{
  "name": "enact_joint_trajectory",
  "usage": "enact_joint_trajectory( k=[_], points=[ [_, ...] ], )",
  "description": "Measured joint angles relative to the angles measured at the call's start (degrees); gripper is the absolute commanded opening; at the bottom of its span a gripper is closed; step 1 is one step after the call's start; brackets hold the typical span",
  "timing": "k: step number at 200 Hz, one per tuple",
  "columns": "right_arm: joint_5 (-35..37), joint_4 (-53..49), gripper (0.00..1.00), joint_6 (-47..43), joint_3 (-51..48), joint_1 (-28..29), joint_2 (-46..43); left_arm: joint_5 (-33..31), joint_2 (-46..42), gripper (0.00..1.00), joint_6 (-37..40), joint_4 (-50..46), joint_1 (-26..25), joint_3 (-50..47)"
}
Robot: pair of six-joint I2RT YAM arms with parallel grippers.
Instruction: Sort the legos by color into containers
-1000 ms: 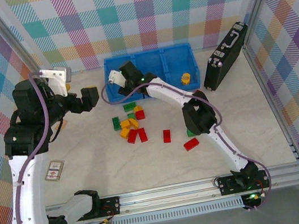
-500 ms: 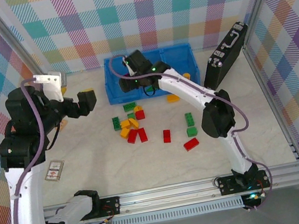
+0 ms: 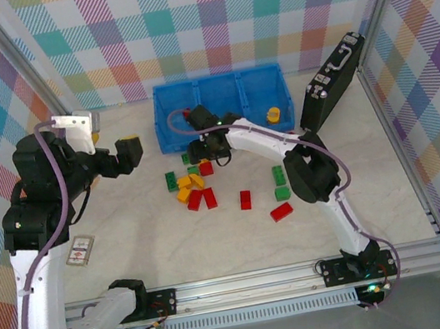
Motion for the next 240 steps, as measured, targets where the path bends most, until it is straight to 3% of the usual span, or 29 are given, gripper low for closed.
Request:
enact_joint_trajectory(
  k=[54,95,144,203,240],
  points=[
    [0.0,0.6,0.66,0.6,0.0,1.0,4.2,0.0,0.0,1.00,0.0,0.0,0.0,-0.1],
    [0.6,1.8,0.40,1.7,0.5,1.0,5.1,0.0,0.0,1.00,0.0,0.0,0.0,-0.1],
    [2.2,-0.3,0.33,0.7,0.5,1.0,5.6,0.0,0.0,1.00,0.0,0.0,0.0,-0.1],
    [3.6,-3.5,0.65,-3.1,0.5,1.0,5.7,0.0,0.0,1.00,0.0,0.0,0.0,-0.2],
    [4.2,-4.0,0.73,-3.3,-3.7,1.0,3.0,-0.3,-0.2,1.00,0.0,0.0,0.0,-0.3]
  ],
)
